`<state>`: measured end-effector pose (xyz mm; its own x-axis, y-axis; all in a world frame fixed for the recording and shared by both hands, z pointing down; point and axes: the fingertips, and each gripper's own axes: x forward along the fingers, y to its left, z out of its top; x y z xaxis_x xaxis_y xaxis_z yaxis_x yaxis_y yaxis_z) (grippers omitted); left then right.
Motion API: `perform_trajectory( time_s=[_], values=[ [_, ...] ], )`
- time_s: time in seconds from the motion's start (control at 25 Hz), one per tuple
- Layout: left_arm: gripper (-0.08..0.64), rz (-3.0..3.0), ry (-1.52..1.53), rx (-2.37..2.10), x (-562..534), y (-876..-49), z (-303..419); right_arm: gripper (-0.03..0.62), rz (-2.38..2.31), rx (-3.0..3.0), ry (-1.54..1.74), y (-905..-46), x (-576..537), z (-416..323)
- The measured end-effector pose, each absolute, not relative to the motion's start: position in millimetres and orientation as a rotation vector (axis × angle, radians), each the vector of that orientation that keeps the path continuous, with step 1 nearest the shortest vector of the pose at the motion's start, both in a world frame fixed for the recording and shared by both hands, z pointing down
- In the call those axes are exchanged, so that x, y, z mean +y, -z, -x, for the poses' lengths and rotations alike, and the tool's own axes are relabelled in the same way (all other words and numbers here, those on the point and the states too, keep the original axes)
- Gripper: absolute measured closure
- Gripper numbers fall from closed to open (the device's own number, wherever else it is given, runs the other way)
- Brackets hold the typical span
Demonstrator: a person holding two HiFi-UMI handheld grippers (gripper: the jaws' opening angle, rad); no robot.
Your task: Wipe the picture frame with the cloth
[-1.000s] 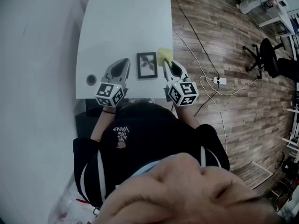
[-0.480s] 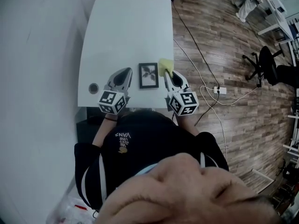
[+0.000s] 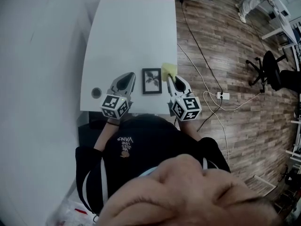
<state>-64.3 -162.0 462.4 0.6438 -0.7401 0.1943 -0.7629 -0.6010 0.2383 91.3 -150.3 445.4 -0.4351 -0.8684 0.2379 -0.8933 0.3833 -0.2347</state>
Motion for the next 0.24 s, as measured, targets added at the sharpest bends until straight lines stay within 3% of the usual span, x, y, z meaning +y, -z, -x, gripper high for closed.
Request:
perform_trajectory(
  time_s=[0.24],
  values=[
    [0.543,-2.567,-0.123,-1.183,-161.8,-464.5,68.0,0.546,-1.617,-2.541,-0.506,-443.8,-151.8,-86.4]
  ],
)
